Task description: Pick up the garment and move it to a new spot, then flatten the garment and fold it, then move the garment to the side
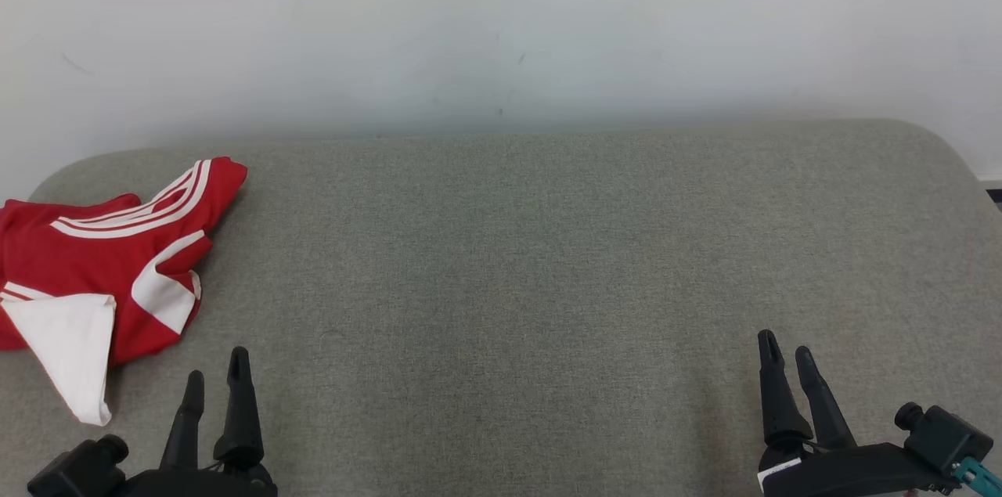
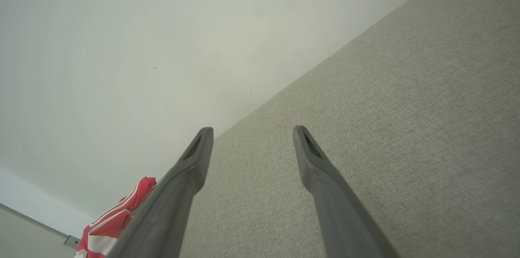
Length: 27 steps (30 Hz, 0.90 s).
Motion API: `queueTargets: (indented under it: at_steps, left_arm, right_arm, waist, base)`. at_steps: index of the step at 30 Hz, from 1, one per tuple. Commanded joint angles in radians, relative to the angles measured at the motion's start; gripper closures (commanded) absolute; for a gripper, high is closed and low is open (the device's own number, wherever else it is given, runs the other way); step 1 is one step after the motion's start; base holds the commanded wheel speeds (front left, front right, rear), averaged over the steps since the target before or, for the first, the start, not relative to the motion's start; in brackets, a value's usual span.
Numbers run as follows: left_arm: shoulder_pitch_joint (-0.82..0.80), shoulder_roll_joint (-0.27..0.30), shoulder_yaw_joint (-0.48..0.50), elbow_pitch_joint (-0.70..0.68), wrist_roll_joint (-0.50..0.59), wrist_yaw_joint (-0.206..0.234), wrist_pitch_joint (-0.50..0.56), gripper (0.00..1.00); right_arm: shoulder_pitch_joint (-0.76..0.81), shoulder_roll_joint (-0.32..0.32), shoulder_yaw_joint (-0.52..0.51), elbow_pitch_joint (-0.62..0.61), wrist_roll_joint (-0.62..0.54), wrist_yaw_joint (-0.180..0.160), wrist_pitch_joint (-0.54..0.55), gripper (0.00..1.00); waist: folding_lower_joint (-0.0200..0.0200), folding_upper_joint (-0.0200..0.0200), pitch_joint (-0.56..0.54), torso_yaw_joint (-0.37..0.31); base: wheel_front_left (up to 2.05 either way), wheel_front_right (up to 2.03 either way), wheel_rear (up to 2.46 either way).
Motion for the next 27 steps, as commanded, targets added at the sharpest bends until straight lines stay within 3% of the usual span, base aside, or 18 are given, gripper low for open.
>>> queueTargets:
  at_steps: [1, 27]
  left_arm:
    - [0.001, 0.006, 0.0, -0.013, 0.033, -0.003, -0.011, 0.0]
    - [0.013, 0.01, -0.001, -0.009, 0.29, 0.001, -0.075, 0.0]
  right_arm:
    - [-0.006, -0.004, 0.005, -0.011, -0.034, -0.001, -0.011, 0.0]
    - [0.013, -0.004, 0.026, -0.025, -0.336, -0.001, -0.066, 0.0]
  waist:
    - [0.0, 0.0, 0.0, 0.001]
    - [0.0, 0.0, -0.008, 0.011]
  base:
    - [0.0, 0.0, 0.0]
    - [0.0, 0.0, 0.0]
